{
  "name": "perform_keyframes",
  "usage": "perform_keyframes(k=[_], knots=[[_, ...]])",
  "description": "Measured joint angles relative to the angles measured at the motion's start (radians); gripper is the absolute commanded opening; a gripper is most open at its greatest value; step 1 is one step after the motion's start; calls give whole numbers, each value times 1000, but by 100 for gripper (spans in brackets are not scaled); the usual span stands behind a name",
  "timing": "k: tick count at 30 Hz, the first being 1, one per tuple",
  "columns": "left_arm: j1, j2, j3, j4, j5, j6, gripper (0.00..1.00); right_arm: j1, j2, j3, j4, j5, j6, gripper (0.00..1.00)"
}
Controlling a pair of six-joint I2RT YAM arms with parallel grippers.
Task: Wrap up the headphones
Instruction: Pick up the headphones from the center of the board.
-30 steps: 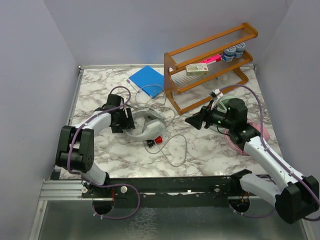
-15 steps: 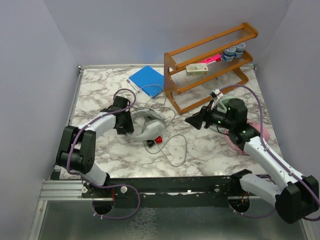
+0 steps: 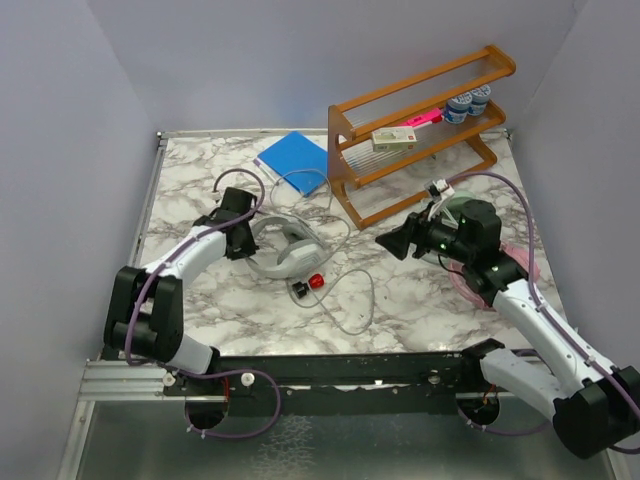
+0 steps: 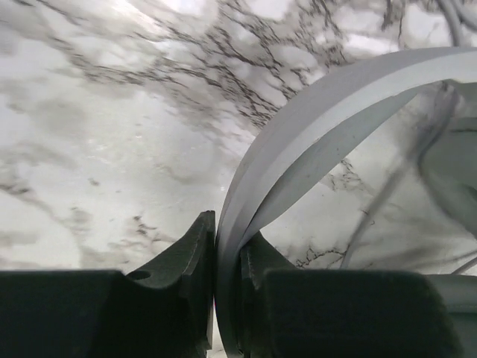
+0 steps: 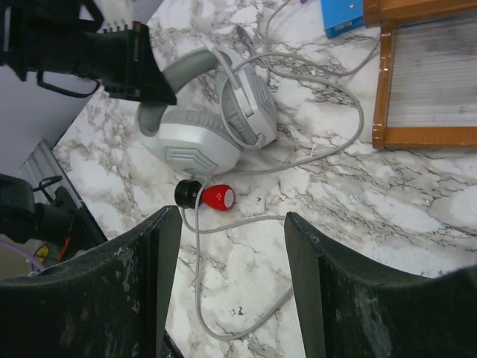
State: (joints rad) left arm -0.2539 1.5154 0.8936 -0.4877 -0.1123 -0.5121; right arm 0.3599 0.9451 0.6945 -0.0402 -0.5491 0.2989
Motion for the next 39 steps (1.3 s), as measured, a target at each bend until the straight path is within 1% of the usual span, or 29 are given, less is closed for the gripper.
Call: perform_keyframes(k=[2, 5, 7, 8, 9, 10, 11, 12, 17, 19, 22, 26, 28, 31, 35, 39], knots=[[0, -53, -1, -16, -59, -27, 0, 0, -6, 8, -28, 34, 4, 66], [7, -155, -20, -39, -144, -109, 0, 0, -9, 31, -77, 99, 23, 66], [27, -219, -29, -39, -163, -133, 0, 0, -12, 48, -108, 140, 41, 70], [35, -235, -29, -36, -165, -136, 0, 0, -15, 58, -124, 158, 48, 74], [41, -250, -26, -34, -164, -138, 0, 0, -21, 63, -132, 175, 52, 81], [42, -256, -23, -33, -163, -138, 0, 0, -31, 64, -136, 187, 53, 92], [42, -257, -17, -35, -160, -135, 0, 0, -43, 63, -136, 194, 50, 98], [42, -257, -5, -41, -156, -129, 0, 0, -64, 58, -129, 200, 41, 100], [39, -260, 121, -111, -141, -78, 0, 0, -198, -8, -64, 231, 39, 100], [38, -272, 192, -134, -138, -57, 0, 0, -211, -11, -45, 231, 27, 100], [38, -323, 286, -148, -119, -16, 0, 0, -180, -9, -13, 215, 1, 100], [38, -413, 355, -151, -76, 27, 0, 0, -92, 4, 37, 136, -19, 100], [38, -457, 379, -151, -31, 56, 0, 0, -58, 5, 86, 77, -19, 100], [38, -511, 440, -160, 77, 101, 0, 0, -25, 5, 187, -24, -11, 100], [38, -530, 543, -167, 205, 125, 0, 0, 10, 6, 327, -134, -7, 100], [38, -531, 649, -166, 321, 121, 0, 0, 47, 6, 453, -187, 8, 100]])
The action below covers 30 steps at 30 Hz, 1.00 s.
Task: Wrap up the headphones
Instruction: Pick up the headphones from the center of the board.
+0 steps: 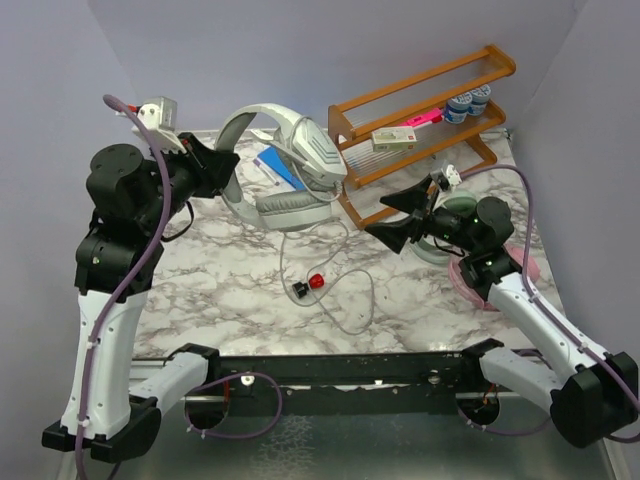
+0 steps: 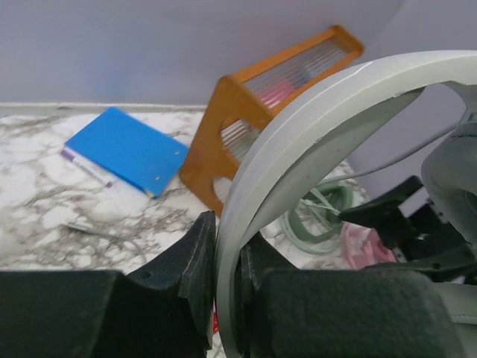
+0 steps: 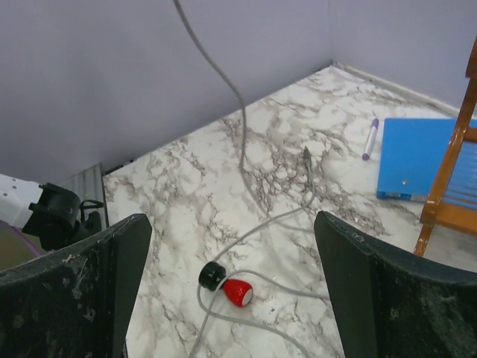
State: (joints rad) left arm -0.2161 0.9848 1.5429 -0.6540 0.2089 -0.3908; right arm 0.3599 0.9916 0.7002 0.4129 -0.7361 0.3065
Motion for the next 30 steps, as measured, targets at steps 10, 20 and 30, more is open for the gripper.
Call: perform_keyframes(k=[10, 20, 30], knots=[[0, 30, 85, 43, 274, -97, 0, 51, 79, 51, 178, -36, 30, 100], [-2, 81, -31, 166, 417, -249, 0, 219, 314, 201, 288, 18, -45, 100], [-4, 81, -33, 276, 499, -337, 0, 276, 526, 255, 518, 14, -9, 100]])
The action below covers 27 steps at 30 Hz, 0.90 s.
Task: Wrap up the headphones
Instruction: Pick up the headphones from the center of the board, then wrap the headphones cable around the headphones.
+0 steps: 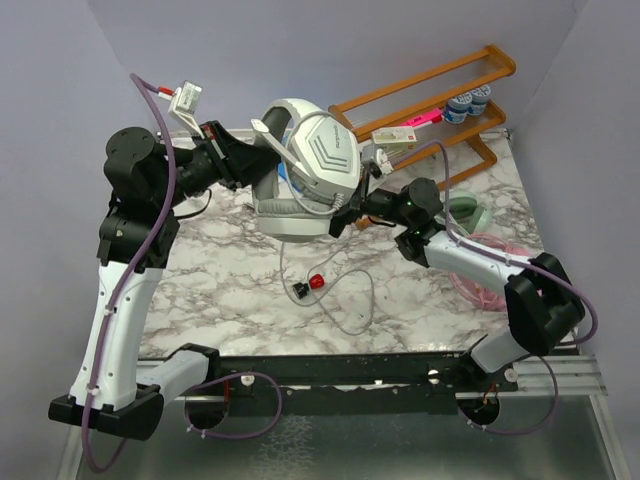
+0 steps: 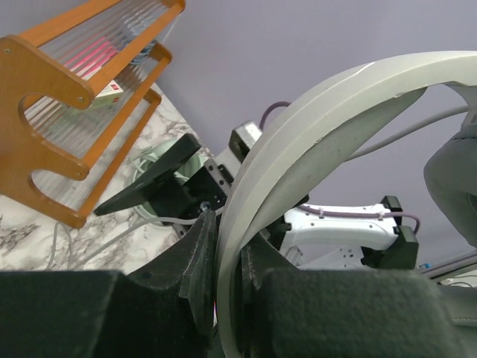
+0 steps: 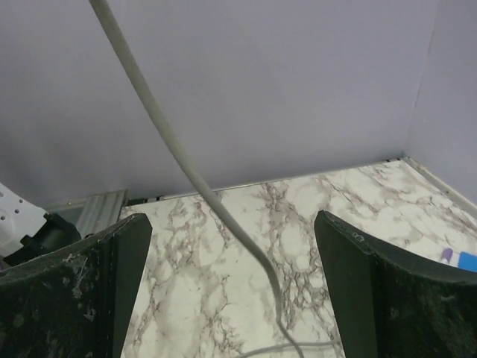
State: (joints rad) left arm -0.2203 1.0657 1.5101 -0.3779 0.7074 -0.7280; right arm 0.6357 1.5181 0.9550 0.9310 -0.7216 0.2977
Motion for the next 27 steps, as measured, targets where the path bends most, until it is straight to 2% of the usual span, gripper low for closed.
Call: perform_keyframes(k=[2, 4, 11, 14, 17, 18, 20, 22, 24, 25, 27], knots=[[-1, 0, 5, 19, 11, -18, 0, 19, 26, 10, 41, -2, -4, 98], [-2, 0, 14, 34, 19, -32, 0, 37, 51, 27, 62, -4, -11, 89], [-3, 0, 62, 84, 53, -65, 0, 71, 117, 101, 95, -26, -24, 31], [-3, 0, 80, 92, 55, -72, 0, 79, 129, 112, 103, -28, -17, 18], [-3, -2, 87, 100, 52, -77, 0, 85, 137, 117, 108, -28, -7, 19], [-3, -3, 87, 99, 47, -78, 0, 88, 138, 117, 108, -28, -3, 25], [-3, -3, 87, 99, 37, -80, 0, 93, 137, 115, 110, -27, 4, 49], [-3, -3, 88, 98, 15, -83, 0, 98, 137, 106, 118, -27, 12, 55], [-3, -3, 88, 98, -6, -88, 0, 103, 135, 92, 120, -29, 12, 52], [-3, -2, 88, 98, -15, -90, 0, 103, 133, 82, 119, -28, 11, 45], [-3, -1, 88, 98, -24, -96, 0, 104, 127, 66, 113, -28, 7, 37]])
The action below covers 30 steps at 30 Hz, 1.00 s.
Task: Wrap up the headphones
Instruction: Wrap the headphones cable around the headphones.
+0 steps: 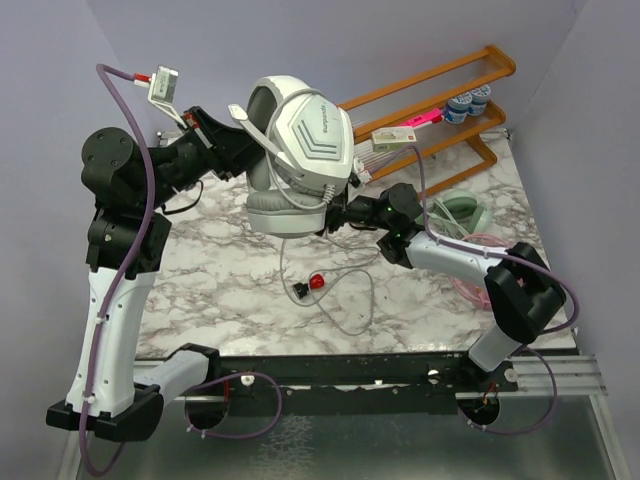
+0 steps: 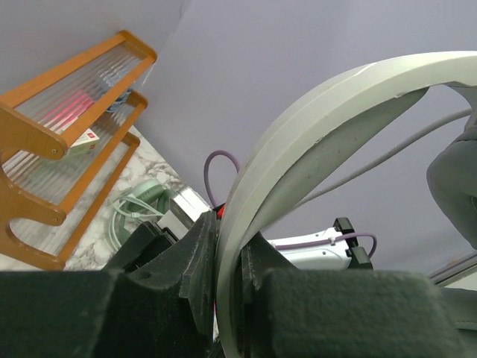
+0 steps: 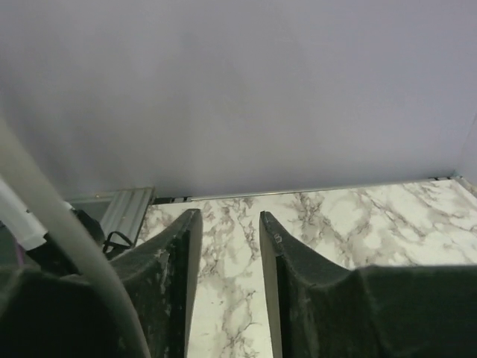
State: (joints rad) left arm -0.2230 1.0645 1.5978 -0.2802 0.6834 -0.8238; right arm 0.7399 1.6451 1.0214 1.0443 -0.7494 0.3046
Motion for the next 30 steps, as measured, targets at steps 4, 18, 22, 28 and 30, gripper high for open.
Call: perform_keyframes(k=[4, 18, 22, 28, 30], knots=[[0, 6, 0, -1, -5, -7, 0, 0, -30, -14, -41, 2, -22, 32], [0, 9, 0, -14, -25, -6, 0, 0, -116, -16, -157, 21, -113, 53], [0, 9, 0, -18, -25, -6, 0, 0, -127, 6, -246, 23, -153, 55], [0, 9, 0, -34, -25, -3, 0, 0, -128, 65, -392, 22, -206, 63], [0, 9, 0, -43, -25, -2, 0, 0, -129, 73, -426, 23, -223, 62]])
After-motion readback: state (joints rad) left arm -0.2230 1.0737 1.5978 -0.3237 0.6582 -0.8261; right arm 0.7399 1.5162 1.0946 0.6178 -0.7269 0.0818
